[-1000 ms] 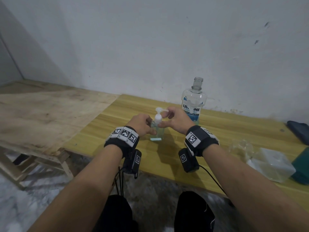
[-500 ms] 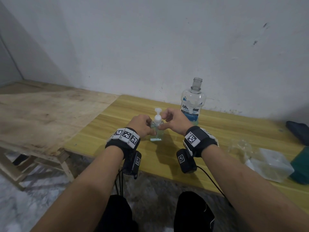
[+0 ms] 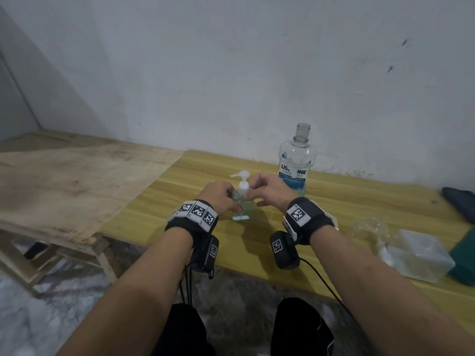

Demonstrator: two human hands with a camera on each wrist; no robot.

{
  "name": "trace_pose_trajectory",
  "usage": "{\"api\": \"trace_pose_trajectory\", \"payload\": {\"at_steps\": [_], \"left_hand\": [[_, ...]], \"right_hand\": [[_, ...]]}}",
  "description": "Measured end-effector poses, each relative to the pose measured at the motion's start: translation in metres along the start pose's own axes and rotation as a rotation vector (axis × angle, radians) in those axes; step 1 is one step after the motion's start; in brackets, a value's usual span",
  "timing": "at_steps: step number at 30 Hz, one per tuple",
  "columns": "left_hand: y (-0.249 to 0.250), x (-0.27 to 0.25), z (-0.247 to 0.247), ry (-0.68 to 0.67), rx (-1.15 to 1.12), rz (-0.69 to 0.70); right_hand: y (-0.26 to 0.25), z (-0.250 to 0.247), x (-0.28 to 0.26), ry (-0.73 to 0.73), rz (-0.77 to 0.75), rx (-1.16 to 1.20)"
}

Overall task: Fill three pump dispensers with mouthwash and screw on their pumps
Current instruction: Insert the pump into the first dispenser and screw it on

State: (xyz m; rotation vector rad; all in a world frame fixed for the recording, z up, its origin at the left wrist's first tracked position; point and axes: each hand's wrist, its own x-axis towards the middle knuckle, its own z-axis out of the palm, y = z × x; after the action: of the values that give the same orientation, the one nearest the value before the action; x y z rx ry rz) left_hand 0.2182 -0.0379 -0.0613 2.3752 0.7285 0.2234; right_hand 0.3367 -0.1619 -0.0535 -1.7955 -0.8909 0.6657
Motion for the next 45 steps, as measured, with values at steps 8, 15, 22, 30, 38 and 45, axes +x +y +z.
{"api": "trace_pose_trajectory", "payload": {"at_steps": [8,15,22,30,38,45], "left_hand": [[0.001,0.0,0.001,0.004,0.007,0.005],[0.003,-0.003,0.001,0.002,0.01,0.016],[0.007,-0.005,0.003,0.038,0.084,0.009],[0.003,-0.009,0.011,-0.001,0.028,0.033],[0.009,-0.006,0.006,-0.023,0.018,-0.009],[0.01,-0.006,0.005,-0.081,-0.128,0.018]], "right_hand": [[-0.002,0.008,0.004,0.069,-0.079,-0.063],[0.004,0.007,0.003,-0.016,-0.098,-0.14],[-0.003,0.02,0.001,0.107,-0.145,-0.395],[-0.001,0.008,-0.002,-0.005,-0.127,-0.334],[0.004,0.016,-0.002,0.204,-0.158,-0.568],[-0.007,0.026,-0.003,0.189,-0.08,-0.491]]}}
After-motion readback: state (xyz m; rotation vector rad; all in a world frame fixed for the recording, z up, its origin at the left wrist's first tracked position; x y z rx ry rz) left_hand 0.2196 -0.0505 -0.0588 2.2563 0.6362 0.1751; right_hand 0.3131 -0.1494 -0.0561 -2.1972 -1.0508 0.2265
